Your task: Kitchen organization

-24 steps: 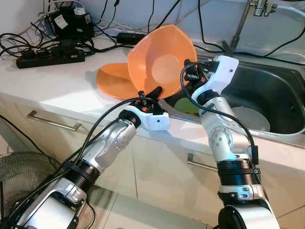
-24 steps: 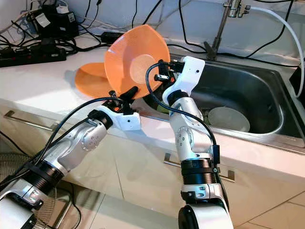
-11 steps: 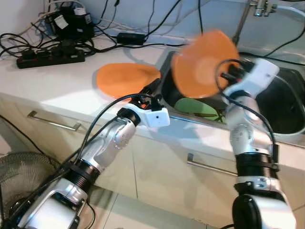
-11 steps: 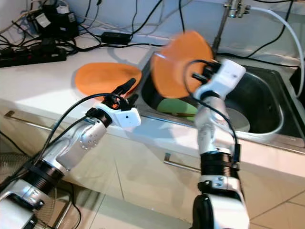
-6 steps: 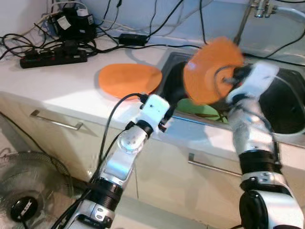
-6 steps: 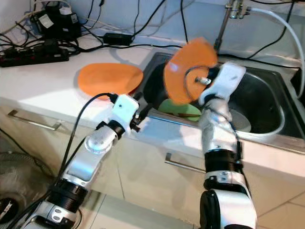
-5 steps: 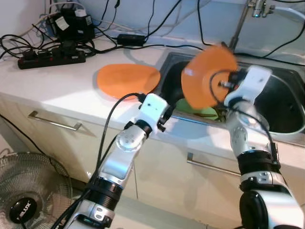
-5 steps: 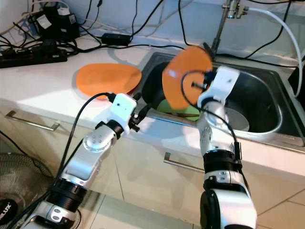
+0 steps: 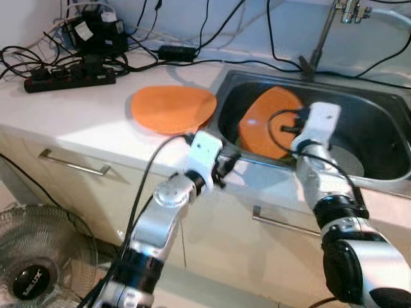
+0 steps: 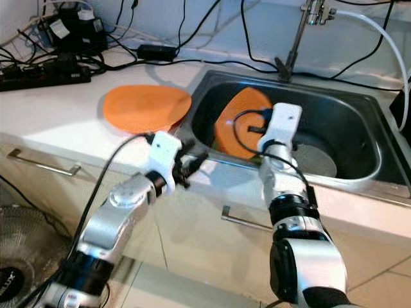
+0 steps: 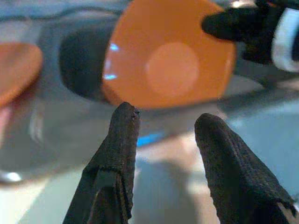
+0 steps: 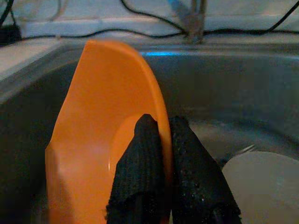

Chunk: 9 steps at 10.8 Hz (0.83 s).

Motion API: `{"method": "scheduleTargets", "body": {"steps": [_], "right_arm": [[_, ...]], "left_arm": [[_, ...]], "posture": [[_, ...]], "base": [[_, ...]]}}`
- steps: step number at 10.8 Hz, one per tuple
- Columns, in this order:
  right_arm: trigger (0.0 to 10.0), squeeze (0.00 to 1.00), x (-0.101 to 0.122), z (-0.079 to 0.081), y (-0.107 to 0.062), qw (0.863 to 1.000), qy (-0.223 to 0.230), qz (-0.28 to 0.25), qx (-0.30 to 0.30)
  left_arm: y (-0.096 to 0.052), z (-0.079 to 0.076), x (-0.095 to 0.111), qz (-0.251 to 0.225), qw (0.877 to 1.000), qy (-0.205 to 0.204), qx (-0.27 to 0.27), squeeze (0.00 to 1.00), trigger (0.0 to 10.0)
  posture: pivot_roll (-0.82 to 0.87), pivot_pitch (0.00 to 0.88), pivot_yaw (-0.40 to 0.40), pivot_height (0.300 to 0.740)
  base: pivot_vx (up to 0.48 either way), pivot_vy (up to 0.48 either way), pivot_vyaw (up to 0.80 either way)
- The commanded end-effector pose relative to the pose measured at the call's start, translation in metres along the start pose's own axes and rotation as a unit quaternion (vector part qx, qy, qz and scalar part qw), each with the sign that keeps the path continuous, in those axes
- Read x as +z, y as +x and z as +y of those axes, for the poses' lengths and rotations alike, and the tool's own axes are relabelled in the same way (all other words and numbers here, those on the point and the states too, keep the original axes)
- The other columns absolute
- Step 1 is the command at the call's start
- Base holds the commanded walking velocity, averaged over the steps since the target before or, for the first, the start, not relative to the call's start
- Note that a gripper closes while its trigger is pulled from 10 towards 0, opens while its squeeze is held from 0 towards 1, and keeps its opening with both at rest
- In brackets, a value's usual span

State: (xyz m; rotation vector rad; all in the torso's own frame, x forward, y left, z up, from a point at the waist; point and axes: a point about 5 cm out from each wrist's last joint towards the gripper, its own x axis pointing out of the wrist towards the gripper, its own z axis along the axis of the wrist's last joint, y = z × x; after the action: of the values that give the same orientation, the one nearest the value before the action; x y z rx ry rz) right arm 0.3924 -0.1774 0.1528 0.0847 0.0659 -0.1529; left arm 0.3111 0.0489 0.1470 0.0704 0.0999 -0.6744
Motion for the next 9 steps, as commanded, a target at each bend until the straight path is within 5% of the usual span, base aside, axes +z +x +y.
{"method": "scheduleTargets", "body": {"steps": [1,5,7,8,9], "right_arm": [[10.0,0.00,0.014,0.006,0.003,1.000,-0.001,-0.026,0.010],[10.0,0.00,0.006,0.022,0.004,0.999,-0.004,-0.004,0.041],[10.0,0.83,0.005,0.025,0.004,0.999,-0.001,-0.003,0.051],[10.0,1.00,0.003,0.027,0.004,0.998,-0.003,-0.001,0.056],[10.0,0.61,0.002,0.028,0.003,0.998,-0.007,0.002,0.059]], "left_arm": [[-0.001,-0.005,0.000,0.008,1.000,-0.001,-0.014,0.00,10.0],[-0.010,-0.013,-0.002,0.029,0.999,-0.022,-0.026,0.00,10.0],[-0.012,-0.013,-0.001,0.033,0.999,-0.023,-0.024,0.00,10.0],[-0.013,-0.013,-0.001,0.034,0.999,-0.023,-0.023,0.00,10.0],[-0.013,-0.013,-0.001,0.036,0.999,-0.022,-0.022,0.00,10.0]], "posture": [[0.21,0.009,-0.008,0.740],[0.24,0.018,-0.015,0.740],[0.24,0.021,-0.018,0.740],[0.24,0.028,-0.019,0.740],[0.24,0.032,-0.019,0.740]], "base": [[0.000,0.000,0.00],[0.000,0.000,0.00],[0.000,0.000,0.00],[0.000,0.000,0.00],[0.000,0.000,0.00]]}}
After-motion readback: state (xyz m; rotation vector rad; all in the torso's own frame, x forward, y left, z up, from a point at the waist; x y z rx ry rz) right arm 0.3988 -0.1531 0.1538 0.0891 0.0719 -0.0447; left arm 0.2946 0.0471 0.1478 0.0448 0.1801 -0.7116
